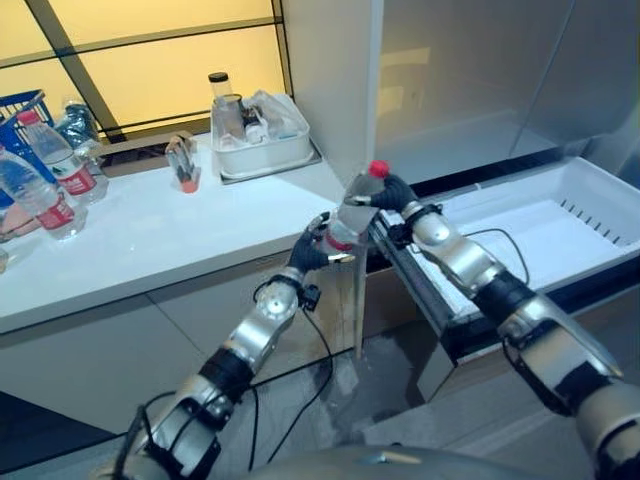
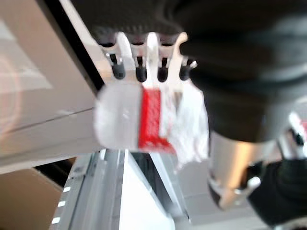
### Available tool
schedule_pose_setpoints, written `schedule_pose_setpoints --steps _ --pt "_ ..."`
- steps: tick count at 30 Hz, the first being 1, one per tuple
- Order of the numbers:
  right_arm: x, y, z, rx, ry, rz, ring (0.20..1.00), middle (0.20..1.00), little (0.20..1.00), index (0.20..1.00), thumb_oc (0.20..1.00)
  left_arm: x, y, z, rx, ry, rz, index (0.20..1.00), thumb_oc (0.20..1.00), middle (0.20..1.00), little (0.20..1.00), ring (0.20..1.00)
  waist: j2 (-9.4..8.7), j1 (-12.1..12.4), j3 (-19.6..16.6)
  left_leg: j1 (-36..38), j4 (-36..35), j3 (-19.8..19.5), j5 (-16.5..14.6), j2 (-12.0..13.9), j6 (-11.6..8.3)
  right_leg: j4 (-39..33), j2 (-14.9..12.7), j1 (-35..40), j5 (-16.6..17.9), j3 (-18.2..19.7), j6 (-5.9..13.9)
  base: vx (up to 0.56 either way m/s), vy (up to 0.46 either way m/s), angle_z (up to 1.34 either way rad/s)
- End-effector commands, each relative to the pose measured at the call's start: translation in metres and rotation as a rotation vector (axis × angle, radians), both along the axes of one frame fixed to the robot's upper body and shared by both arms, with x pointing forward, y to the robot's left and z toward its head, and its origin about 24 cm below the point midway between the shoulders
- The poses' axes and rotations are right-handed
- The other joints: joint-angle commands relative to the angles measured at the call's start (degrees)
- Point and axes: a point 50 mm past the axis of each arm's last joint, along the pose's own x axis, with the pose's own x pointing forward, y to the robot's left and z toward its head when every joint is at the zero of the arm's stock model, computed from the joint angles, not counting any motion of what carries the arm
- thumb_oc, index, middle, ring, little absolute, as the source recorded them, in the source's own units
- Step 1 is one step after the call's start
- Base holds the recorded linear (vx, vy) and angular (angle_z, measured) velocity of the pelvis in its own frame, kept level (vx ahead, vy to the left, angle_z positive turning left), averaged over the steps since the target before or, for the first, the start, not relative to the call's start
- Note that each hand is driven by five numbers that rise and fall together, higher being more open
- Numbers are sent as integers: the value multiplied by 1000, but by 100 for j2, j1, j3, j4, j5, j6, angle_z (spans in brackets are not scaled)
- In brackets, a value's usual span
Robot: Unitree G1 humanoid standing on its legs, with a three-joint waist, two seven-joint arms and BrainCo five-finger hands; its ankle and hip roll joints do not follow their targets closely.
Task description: Take the drinks into the refrigerator
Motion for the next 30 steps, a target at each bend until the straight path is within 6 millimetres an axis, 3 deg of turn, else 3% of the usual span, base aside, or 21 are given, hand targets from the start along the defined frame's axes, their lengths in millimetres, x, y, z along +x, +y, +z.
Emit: schedule_pose_setpoints --steps 1,10,17,22,30 --pt "3 -8 97 239 -353 7 200 200 200 200 200 5 5 19 -13 -76 -52 1000 1000 1000 1000 1000 -417 121 103 -316 9 -24 38 -62 122 150 -149 584 -936 169 210 -6 2 -5" --pt "-8 -57 98 229 -415 -121 200 200 200 200 200 -7 25 32 -66 -139 -43 1000 1000 1000 1000 1000 -434 133 99 -303 9 24 -3 -102 149 119 -171 590 -916 193 246 7 5 -6" --pt "-22 -107 108 203 -478 -248 200 200 200 200 200 -20 39 48 -79 -201 -92 1000 1000 1000 1000 1000 -444 102 90 -320 11 45 -27 -126 160 115 -169 553 -911 223 272 0 0 0" --pt "-42 -146 115 221 -542 -348 200 200 200 200 200 -34 54 42 -91 -172 -82 1000 1000 1000 1000 1000 -466 74 86 -344 9 44 -3 -127 158 129 -170 516 -896 230 283 0 0 0" --pt "-55 -191 94 138 -463 -511 200 200 200 200 200 -48 66 42 -92 -137 -140 1000 1000 1000 1000 1000 -482 58 109 -361 9 9 -21 -137 142 116 -167 524 -924 177 308 1 -1 0"
